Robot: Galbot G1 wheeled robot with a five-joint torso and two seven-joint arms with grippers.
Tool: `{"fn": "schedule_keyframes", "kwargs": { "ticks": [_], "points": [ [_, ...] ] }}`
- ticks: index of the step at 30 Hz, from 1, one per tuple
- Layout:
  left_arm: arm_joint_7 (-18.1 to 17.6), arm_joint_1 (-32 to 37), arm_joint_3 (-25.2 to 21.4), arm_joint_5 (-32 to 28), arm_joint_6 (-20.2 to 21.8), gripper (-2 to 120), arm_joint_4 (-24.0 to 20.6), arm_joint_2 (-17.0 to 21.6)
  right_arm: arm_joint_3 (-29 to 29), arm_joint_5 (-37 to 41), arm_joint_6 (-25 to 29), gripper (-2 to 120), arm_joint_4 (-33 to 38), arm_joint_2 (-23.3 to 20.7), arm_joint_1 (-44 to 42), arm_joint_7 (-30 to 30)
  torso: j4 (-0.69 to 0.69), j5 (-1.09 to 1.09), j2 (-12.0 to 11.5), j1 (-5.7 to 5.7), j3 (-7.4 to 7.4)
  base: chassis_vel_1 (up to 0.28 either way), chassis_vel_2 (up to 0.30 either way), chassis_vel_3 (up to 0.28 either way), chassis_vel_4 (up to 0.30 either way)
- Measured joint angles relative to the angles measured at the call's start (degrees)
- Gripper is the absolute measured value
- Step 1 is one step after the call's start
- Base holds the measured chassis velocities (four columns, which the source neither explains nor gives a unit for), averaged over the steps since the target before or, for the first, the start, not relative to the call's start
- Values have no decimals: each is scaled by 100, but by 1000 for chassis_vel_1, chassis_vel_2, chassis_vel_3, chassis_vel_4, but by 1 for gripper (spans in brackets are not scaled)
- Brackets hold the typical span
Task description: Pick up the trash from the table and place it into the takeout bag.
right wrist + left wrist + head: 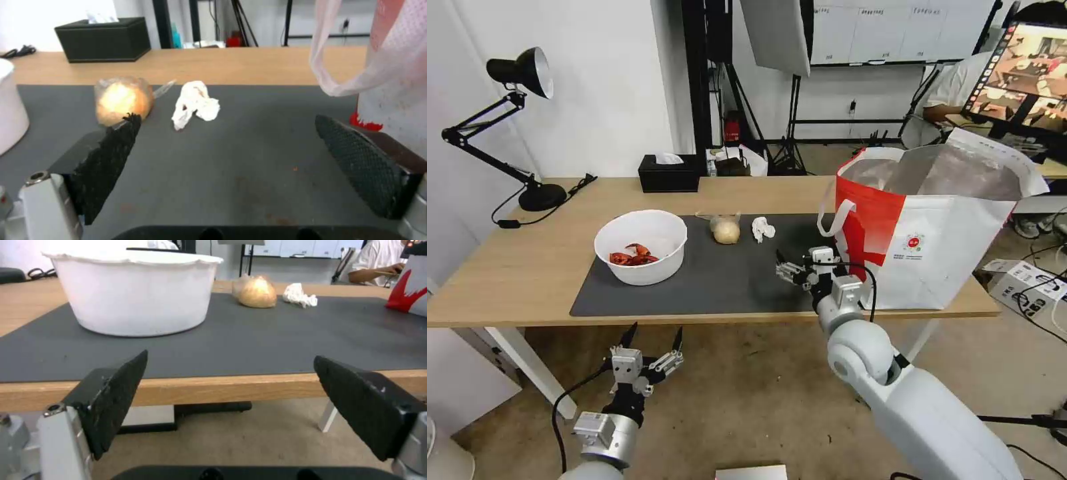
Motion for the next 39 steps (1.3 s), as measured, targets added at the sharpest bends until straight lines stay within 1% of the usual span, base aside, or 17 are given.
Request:
{"fn": "schedule_keyframes", "kwargs": {
  "ticks": [2, 4, 7, 8, 10, 12, 14, 18, 19, 21, 24, 25, 28, 32, 35, 36, 39],
  "points": [
    [1, 16, -16, 0, 0, 100, -13, 29, -68, 425, -71, 100, -183, -12, 255, 89, 0, 0, 0, 0, 0, 0, 0, 0, 0],
    [1, 16, -26, -8, 0, 100, -19, 40, -94, 511, -79, 100, -244, -11, 329, 97, 0, 0, 0, 0, 0, 0, 0, 0, 0],
    [1, 11, -83, -60, 1, 100, -38, 87, -280, 696, -84, 100, -567, 16, 733, 101, -1, 0, 0, 0, 0, 0, 0, 0, 0],
    [1, 11, -83, -60, 1, 100, -38, 87, -280, 696, -84, 100, -567, 16, 733, 101, -1, 0, 0, 0, 0, 0, 0, 0, 0],
    [1, 2, -104, -92, 0, 100, -38, 103, -467, 746, -90, 100, -833, 53, 1088, 95, 0, -1, 0, 0, 0, 0, 0, 0, 0],
    [0, -3, -106, -104, 0, 100, -36, 105, -530, 760, -97, 100, -918, 73, 1197, 94, 0, -1, 0, 0, 0, 0, 0, 0, 0],
    [1, -21, -108, -127, 0, 100, -4, 106, -719, 829, -122, 100, -1207, 163, 1545, 91, 0, -1, 0, 0, 0, 0, 0, 0, 0],
    [1, -34, -102, -143, 1, 100, 24, 105, -858, 867, -127, 100, -1416, 257, 1765, 90, 0, -1, 0, 0, 0, 0, 0, 0, 0],
    [1, -44, -89, -154, 1, 100, 43, 104, -941, 880, -128, 100, -1568, 333, 1897, 91, 1, -1, 0, 0, 0, 0, 0, 0, 0],
    [0, -50, -84, -161, 0, 100, 52, 104, -969, 885, -129, 100, -1621, 366, 1939, 93, 0, -1, 0, 0, 0, 0, 0, 0, 0],
    [1, -84, -65, -193, 1, 100, 94, 104, -1084, 893, -140, 100, -1942, 554, 2134, 94, 0, -1, 1, 0, 0, 0, 0, 0, 0],
    [1, -84, -65, -193, 1, 100, 94, 104, -1084, 893, -140, 100, -1942, 554, 2134, 94, 0, -1, 1, 0, 0, 0, 0, 0, 0],
    [1, -112, -35, -232, 2, 100, 148, 104, -1196, 891, -142, 100, -2335, 748, 2323, 94, 0, -1, 1, 0, 0, 0, 0, 0, 0],
    [1, -131, -25, -244, 3, 100, 188, 109, -1238, 900, -142, 100, -2512, 832, 2416, 84, 0, -1, 1, 0, 0, 0, 0, 0, 0],
    [2, -169, -20, -278, 4, 100, 234, 132, -1317, 950, -143, 100, -2895, 994, 2642, 45, 0, 0, 1, -1, 0, 0, 0, 0, 0],
    [2, -169, -20, -278, 4, 100, 234, 132, -1317, 950, -143, 100, -2895, 994, 2642, 45, 0, 0, 1, -1, 0, 0, 0, 0, 0],
    [2, -260, -8, -340, 10, 100, 278, 171, -1385, 952, -148, 100, -3361, 1177, 2932, -49, 0, -1, 1, 0, 0, 0, 0, 0, 0]
  ]
}}
